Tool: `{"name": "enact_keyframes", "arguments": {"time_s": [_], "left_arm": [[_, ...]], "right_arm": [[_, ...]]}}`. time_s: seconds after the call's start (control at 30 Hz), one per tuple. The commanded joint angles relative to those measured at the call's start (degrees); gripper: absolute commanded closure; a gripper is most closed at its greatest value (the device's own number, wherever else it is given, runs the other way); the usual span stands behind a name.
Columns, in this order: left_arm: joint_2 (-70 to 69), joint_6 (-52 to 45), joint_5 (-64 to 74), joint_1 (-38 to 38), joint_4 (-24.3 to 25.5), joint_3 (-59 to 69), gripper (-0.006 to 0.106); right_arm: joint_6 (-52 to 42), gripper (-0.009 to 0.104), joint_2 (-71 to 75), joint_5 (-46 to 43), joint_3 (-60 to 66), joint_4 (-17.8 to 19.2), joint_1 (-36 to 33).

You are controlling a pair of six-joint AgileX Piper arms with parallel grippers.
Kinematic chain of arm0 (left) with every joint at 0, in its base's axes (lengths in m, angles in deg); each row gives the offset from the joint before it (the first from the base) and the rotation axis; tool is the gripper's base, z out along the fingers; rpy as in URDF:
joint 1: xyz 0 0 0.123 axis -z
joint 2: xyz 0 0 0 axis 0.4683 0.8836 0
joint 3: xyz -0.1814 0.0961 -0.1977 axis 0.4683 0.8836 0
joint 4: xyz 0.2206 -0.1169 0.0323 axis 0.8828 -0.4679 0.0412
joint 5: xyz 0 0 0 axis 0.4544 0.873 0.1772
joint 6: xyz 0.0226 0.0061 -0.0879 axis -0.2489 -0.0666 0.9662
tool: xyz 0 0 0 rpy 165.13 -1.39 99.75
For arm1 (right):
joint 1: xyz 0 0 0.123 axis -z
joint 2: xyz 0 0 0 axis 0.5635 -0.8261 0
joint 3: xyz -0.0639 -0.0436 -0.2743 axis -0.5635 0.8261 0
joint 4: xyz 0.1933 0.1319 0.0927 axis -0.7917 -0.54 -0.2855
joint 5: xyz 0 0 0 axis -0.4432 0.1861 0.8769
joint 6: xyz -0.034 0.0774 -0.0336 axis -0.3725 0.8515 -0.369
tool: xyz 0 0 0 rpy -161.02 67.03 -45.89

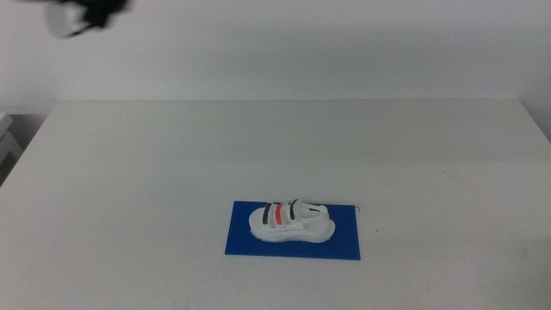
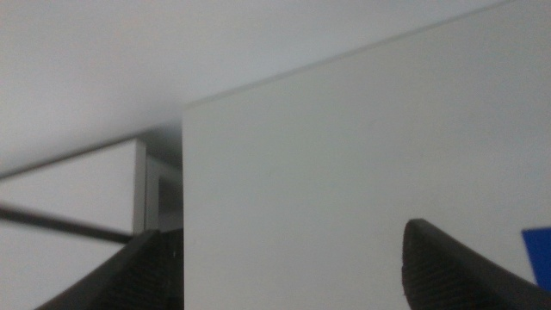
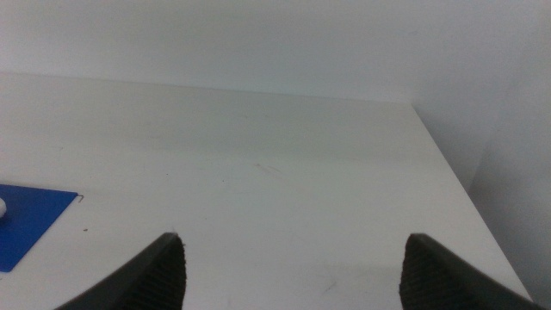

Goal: Use one arm to grab the shoe from the table and place it on the mat.

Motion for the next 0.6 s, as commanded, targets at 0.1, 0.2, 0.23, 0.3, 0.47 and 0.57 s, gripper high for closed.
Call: {"name": "enact_keyframes", "arguments": {"time_s": [0.1, 0.2, 0.23, 0.3, 0.47, 0.57], "left_arm": [[-19.05, -0.13, -23.33, -10.44, -6.55, 19.77, 0.007], [-28.72, -0.06, -37.42, -15.98, -9.80, 34.16, 0.007], [-31.38, 0.00, -40.26, -17.23, -10.36, 37.69, 0.007], [-37.54, 0.74, -45.71, -19.54, -10.76, 45.64, 0.007], [-49.80, 3.56, -49.99, -21.91, -10.64, 59.01, 0.007], [-55.25, 4.38, -52.24, -21.85, -11.44, 65.46, 0.007]], "right_arm": [[-0.45, 0.031, 1.49, -4.37, 0.28, 0.52, 0.04], [-0.45, 0.031, 1.49, -4.37, 0.28, 0.52, 0.04], [-0.45, 0.031, 1.49, -4.37, 0.28, 0.52, 0.04], [-0.45, 0.031, 1.49, -4.37, 0.28, 0.52, 0.04], [-0.45, 0.031, 1.49, -4.37, 0.28, 0.52, 0.04], [-0.45, 0.031, 1.49, -4.37, 0.28, 0.52, 0.04]]}}
